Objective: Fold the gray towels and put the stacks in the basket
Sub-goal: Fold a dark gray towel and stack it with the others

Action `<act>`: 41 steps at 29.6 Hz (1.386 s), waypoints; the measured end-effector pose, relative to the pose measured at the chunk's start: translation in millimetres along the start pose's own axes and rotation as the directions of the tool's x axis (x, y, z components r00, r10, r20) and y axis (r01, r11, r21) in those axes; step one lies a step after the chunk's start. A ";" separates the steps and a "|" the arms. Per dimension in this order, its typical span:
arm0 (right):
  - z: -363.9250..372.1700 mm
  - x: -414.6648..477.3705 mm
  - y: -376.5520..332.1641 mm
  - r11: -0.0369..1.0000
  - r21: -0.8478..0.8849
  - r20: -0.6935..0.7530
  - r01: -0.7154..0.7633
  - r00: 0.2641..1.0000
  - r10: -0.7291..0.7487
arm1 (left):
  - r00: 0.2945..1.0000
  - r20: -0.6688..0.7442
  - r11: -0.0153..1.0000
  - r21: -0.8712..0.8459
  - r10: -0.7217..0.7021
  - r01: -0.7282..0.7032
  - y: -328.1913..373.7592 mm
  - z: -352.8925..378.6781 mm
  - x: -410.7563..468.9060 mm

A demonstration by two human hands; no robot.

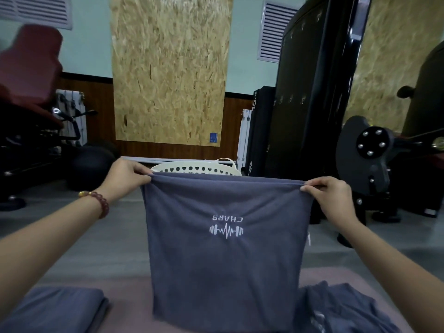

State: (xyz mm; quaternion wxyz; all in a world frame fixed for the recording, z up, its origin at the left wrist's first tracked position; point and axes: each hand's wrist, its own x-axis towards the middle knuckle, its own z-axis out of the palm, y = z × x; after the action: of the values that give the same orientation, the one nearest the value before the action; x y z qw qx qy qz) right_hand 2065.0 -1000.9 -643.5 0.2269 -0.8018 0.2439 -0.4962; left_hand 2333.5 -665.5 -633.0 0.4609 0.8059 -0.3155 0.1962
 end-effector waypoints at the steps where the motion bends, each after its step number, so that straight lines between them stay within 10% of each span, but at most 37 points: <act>1: 0.0 -1.3 -0.4 1.000 0.019 0.005 -0.008 1.000 0.008 | 1.000 -0.002 1.000 0.018 0.015 -0.015 -0.4 -1.7 -0.4; 9: 4.6 -16.4 6.0 0.999 -0.016 0.088 0.042 0.995 -0.040 | 0.997 0.031 0.986 0.154 0.066 -0.070 -3.6 -8.1 -6.1; 19: 13.4 -23.9 -11.9 0.956 -0.241 -0.032 0.166 0.983 -0.179 | 0.956 -0.251 0.979 -0.089 0.155 -0.182 -7.0 -18.4 -2.8; 30: 60.3 -2.9 -9.0 0.934 0.082 0.128 -0.349 0.933 0.337 | 0.982 -0.182 0.998 -0.017 0.051 -0.055 -18.9 20.2 3.2; 36: 49.2 -9.4 -13.2 0.989 0.050 -0.109 -0.136 0.984 0.141 | 0.943 -0.276 0.979 -0.038 0.184 -0.203 1.0 7.2 9.5; 41: 34.5 -84.5 18.8 0.999 -0.042 -0.053 0.009 0.999 -0.012 | 0.857 -0.031 0.851 0.147 0.514 -0.505 -39.1 -3.9 -59.2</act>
State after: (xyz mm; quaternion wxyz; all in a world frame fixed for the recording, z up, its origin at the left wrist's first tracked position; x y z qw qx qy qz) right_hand 2060.3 -959.3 -726.7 0.2009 -0.7943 0.2560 -0.5131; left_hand 2317.5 -628.0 -691.3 0.3480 0.7151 -0.4880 0.3596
